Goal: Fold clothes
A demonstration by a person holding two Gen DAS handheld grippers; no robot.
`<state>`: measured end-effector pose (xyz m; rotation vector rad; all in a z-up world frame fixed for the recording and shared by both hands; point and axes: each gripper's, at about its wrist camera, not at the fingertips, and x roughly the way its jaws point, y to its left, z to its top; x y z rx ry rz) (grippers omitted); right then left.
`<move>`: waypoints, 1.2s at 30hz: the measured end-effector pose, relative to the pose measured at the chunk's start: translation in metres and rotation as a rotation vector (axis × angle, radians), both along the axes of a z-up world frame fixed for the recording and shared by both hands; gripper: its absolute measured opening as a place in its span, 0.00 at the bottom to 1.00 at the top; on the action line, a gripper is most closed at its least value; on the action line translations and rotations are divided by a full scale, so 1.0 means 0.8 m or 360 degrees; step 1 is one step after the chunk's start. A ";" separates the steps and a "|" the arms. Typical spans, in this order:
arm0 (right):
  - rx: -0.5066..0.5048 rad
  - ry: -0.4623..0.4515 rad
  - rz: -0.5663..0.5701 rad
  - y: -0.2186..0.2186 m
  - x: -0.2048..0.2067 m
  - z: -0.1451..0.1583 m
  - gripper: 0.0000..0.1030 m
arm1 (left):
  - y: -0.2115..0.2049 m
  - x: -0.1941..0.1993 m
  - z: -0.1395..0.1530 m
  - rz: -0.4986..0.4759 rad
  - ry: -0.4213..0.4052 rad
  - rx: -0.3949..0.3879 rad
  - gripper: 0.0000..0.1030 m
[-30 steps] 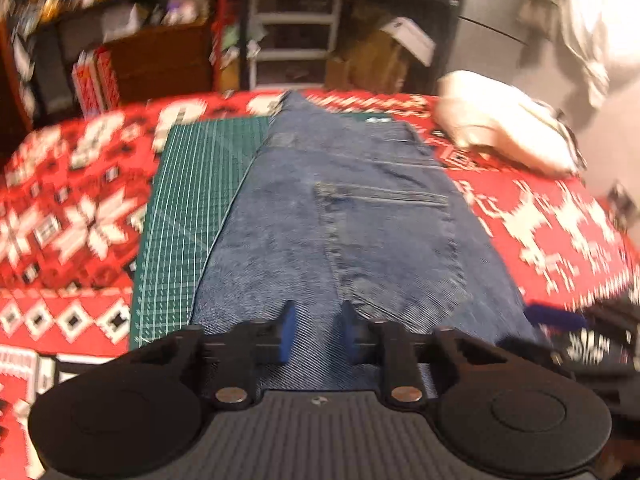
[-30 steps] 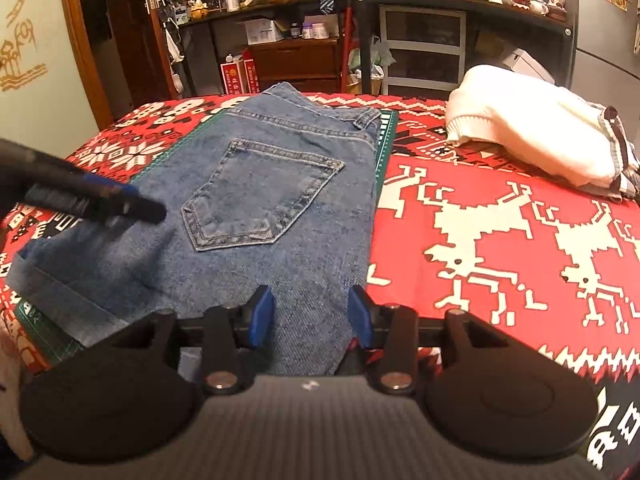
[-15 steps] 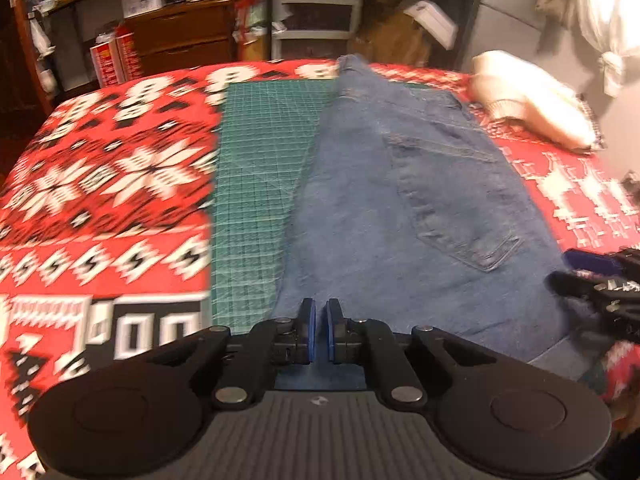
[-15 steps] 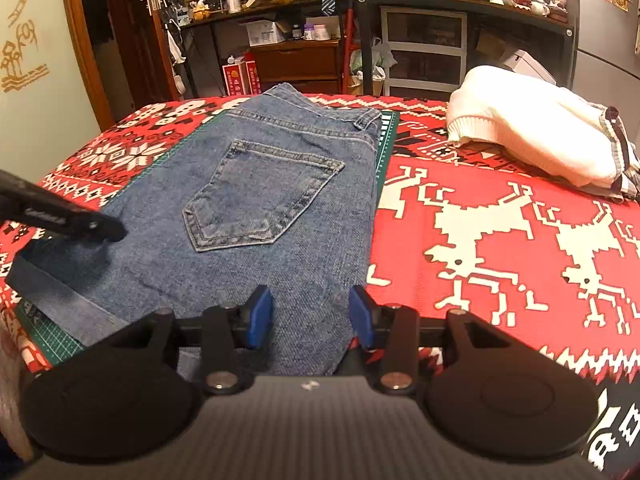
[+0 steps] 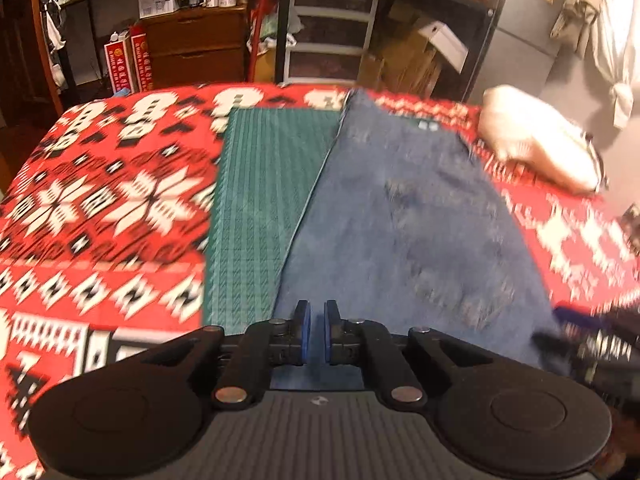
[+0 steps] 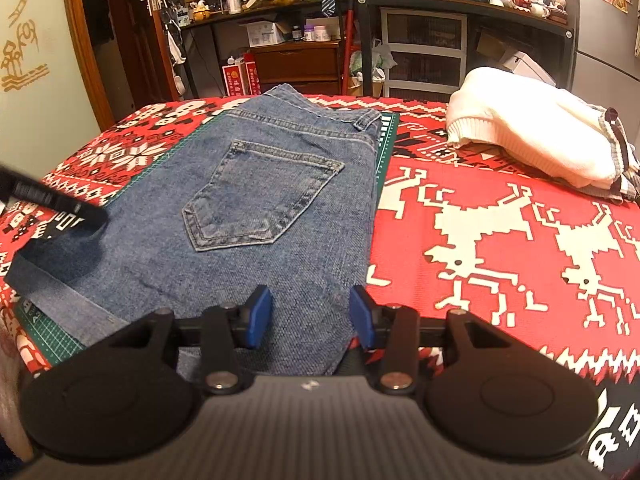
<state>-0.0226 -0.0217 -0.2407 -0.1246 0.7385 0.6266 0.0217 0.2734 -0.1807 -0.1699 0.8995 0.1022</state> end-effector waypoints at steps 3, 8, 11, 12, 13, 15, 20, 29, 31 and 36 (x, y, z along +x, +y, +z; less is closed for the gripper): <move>0.0000 0.0001 0.0001 0.000 0.000 0.000 0.47 | -0.003 0.028 -0.007 -0.0009 0.0015 -0.0008 0.05; -0.0001 -0.0003 -0.0001 -0.001 0.000 0.000 0.49 | -0.003 0.045 -0.021 -0.0010 0.0052 0.0049 0.05; 0.0013 0.0017 -0.0032 -0.005 0.004 -0.001 0.57 | 0.000 0.038 -0.024 -0.0013 0.0046 0.0061 0.03; 0.0011 0.0021 -0.0039 -0.005 0.004 -0.001 0.57 | 0.001 0.036 -0.024 -0.0010 0.0050 0.0062 0.03; 0.0002 0.0024 -0.0042 -0.004 0.004 0.000 0.57 | 0.001 0.034 -0.023 -0.0003 0.0052 0.0060 0.03; -0.0017 0.0025 -0.0046 -0.001 0.005 0.002 0.56 | 0.001 0.029 -0.022 0.0010 0.0056 0.0057 0.03; -0.0013 -0.0057 -0.0103 0.002 0.010 0.026 0.49 | -0.001 0.030 -0.006 0.0016 0.0010 0.0027 0.04; -0.0030 -0.0115 -0.0078 0.062 0.056 0.046 0.26 | -0.021 0.073 -0.021 -0.0033 0.0026 0.0026 0.06; -0.0037 -0.0077 -0.0081 0.074 0.066 0.038 0.26 | -0.018 0.071 -0.022 -0.0039 0.0016 0.0025 0.09; -0.0093 -0.0043 -0.0109 0.078 0.072 0.012 0.25 | -0.011 0.064 -0.023 -0.0054 -0.0006 0.0011 0.08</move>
